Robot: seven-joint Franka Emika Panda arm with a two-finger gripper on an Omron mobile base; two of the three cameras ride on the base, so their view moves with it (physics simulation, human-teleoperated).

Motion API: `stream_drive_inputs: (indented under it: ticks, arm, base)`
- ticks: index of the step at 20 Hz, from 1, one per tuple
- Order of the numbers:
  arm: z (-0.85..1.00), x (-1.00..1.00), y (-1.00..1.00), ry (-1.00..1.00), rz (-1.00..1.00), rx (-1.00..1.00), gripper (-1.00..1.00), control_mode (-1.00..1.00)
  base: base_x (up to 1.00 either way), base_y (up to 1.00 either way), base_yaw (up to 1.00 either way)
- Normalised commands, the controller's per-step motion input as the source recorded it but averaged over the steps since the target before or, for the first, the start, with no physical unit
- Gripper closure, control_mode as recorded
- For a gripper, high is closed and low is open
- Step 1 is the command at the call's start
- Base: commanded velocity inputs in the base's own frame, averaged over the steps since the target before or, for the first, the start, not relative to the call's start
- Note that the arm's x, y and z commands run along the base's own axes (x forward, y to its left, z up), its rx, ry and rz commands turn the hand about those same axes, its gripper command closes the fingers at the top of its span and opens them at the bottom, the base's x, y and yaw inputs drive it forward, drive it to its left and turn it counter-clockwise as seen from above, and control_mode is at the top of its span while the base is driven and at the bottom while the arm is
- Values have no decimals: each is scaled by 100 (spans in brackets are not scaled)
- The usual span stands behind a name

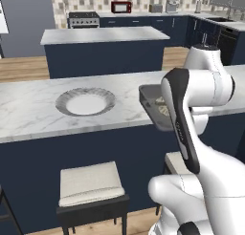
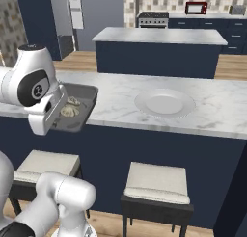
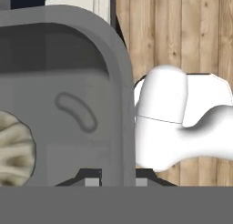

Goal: Place two dumplings into each of the tupperware containers and then place the containers in the fridge.

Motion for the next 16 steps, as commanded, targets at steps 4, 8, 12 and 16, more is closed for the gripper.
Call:
stream_drive_inputs:
  ticks: [4,8,12,16]
  arm:
    - [0,-7,0,0,0,0,100,-100]
    - [0,-8,0,0,0,0,100,-100]
    - [0,-2,0,0,0,0,100,100]
    - [0,0,0,0,0,0,100,100]
  base:
    - [0,0,0]
    - [0,0,0]
    - [-13,-2,0]
    - [-89,-89,-7]
